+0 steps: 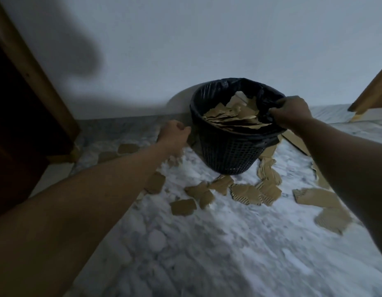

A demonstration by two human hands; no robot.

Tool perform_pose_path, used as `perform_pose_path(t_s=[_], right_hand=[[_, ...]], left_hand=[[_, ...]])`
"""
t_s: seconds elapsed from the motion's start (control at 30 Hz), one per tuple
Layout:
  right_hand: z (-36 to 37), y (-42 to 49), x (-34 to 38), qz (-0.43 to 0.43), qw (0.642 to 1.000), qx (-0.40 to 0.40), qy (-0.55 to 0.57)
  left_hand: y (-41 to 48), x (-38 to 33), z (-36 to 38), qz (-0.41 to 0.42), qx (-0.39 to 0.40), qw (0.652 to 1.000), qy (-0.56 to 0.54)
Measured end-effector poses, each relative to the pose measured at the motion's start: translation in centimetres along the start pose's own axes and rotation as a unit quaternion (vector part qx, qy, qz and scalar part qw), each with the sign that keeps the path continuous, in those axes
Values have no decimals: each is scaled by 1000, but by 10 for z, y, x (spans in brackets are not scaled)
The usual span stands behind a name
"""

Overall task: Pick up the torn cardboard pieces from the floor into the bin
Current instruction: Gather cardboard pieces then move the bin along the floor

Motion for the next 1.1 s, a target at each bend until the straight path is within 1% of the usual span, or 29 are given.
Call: perform_pose_path(t_s=[0.1, 0.23, 0.3, 0.37, 0.4, 0.47, 0.57, 0.63, 0.7, 0.77, 0.8, 0.87, 0.9, 0.93, 0.97, 1.03, 1.07, 1.1], right_hand=[[14, -6, 46, -37, 999, -10, -21], [46, -35, 122, -138, 986, -37, -84], [75, -57, 156, -220, 967, -42, -124], [108, -84, 186, -297, 947, -16, -124], [129, -97, 194, -315, 942, 18, -110], [180, -123, 208, -309, 937, 121, -106], [259, -154, 211, -265, 919, 247, -158], [304, -168, 208, -227, 907, 314, -166], [338, -182, 204, -210, 893, 357, -175], [355, -191, 196, -213, 891, 353, -192], [359, -193, 192, -217, 894, 340, -197], [361, -195, 184, -223, 898, 323, -198], [360, -194, 180, -226, 900, 318, -195], [358, -193, 177, -233, 900, 315, -190], [356, -191, 175, -239, 900, 312, -186], [351, -185, 175, -250, 905, 298, -171], [347, -183, 177, -245, 913, 287, -153], [341, -179, 179, -234, 926, 270, -122]], left_hand=[[9, 33, -21, 19, 122, 985, 122], [24, 99, -33, 44, 192, 944, 263], [26, 132, -40, 40, 232, 919, 316], [29, 160, -48, 29, 270, 896, 351], [30, 169, -51, 28, 281, 888, 362], [35, 188, -61, 23, 270, 887, 375], [46, 209, -82, 12, 202, 895, 399], [51, 224, -98, -17, 165, 897, 409], [53, 242, -117, -47, 137, 901, 409], [50, 259, -139, -62, 96, 897, 428], [49, 270, -149, -80, 76, 888, 447], [42, 301, -172, -156, 48, 879, 449], [37, 315, -182, -204, 39, 879, 429], [32, 329, -189, -234, 41, 881, 410], [26, 338, -193, -234, 58, 887, 393], [12, 346, -196, -181, 123, 901, 376], [6, 349, -195, -156, 138, 907, 367], [0, 348, -194, -149, 138, 911, 359]])
Point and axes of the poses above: each hand's wrist, its own y-axis towards the middle knuckle, its own z-axis out of the palm, x = y × z, the point moved 2 cm from there along y, towards the middle knuckle, and after that the axes turned 7 degrees about -x, right-handed, at the moved point
